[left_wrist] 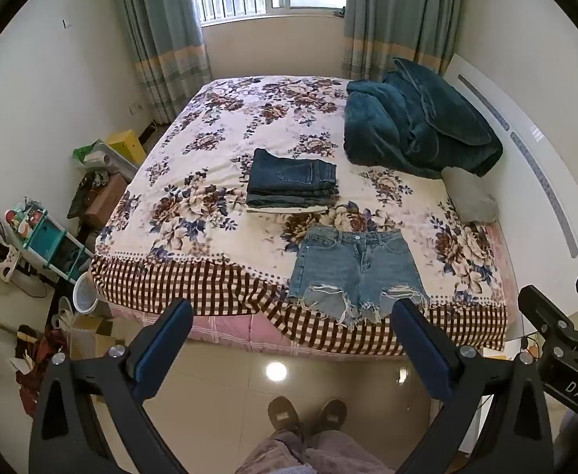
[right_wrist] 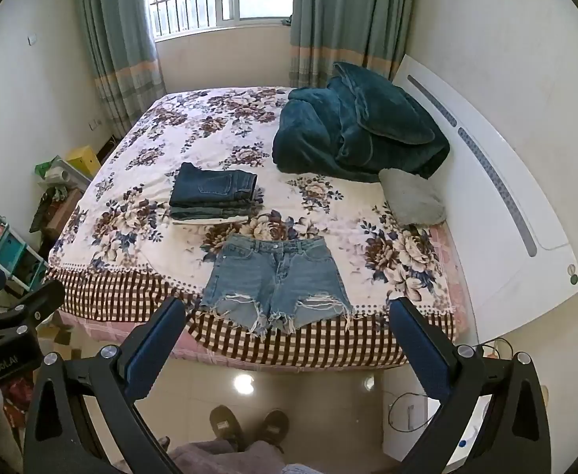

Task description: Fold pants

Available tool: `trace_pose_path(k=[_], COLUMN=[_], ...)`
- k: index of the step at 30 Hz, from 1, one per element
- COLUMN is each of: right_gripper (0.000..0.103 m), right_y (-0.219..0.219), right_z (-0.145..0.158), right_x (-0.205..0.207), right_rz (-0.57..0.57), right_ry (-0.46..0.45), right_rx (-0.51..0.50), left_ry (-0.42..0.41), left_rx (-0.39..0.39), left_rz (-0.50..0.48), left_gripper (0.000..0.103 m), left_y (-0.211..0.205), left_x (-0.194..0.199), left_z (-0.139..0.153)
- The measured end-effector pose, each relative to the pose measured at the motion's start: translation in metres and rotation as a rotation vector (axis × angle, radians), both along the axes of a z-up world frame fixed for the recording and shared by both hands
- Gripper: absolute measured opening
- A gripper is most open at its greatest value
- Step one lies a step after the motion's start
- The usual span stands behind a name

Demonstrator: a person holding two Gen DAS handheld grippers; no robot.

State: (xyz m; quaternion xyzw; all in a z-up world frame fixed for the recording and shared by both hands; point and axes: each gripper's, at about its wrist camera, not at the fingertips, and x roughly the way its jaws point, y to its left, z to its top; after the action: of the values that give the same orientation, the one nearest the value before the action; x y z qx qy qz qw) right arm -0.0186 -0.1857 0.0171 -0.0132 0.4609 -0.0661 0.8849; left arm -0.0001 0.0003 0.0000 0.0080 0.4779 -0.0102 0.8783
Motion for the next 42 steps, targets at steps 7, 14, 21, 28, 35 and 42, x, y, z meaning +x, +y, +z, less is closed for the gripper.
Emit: trace_pose_path(k=[7,14,21,28,35,42], right_gripper=[0.103,0.103,0.103,0.103,0.103,0.103], right_y=[0.001,0.002,0.002,0.007,0.008,0.009], right_z=[0.0,0.001,0.002,0.005,0.004,0.004], right_x=[-0.001,0.001,0.005,0.006,0.006,0.005], right_rz=[0.001,0.002,0.002,0.003,0.004,0.004], right_ry=[-0.006,-0.007,-0.007,-0.007,-0.005,-0.005], right_rx=[-0.001,-0.006,-0.004,-0.006,-0.007,-0.008], left_ry=[0.0,0.004,-0.007,-0.009,-0.008,-0.009], left_rx=[0.011,0.011,0.012,0.012,0.01,0.008], left_rz=[-0.008,-0.008,-0.005,-0.005,-0.005,-0.006], left_gripper=[0.103,0.103,0.103,0.103,0.103,0.103], left_y=[-0.002,-0.002,-0.003,-0.003,-0.004,-0.005], left_x=[0.001,0.012,0.008,0.007,0.008,0.008], left_z=[-0.002,0.003,0.008,0.008,0.011,0.014])
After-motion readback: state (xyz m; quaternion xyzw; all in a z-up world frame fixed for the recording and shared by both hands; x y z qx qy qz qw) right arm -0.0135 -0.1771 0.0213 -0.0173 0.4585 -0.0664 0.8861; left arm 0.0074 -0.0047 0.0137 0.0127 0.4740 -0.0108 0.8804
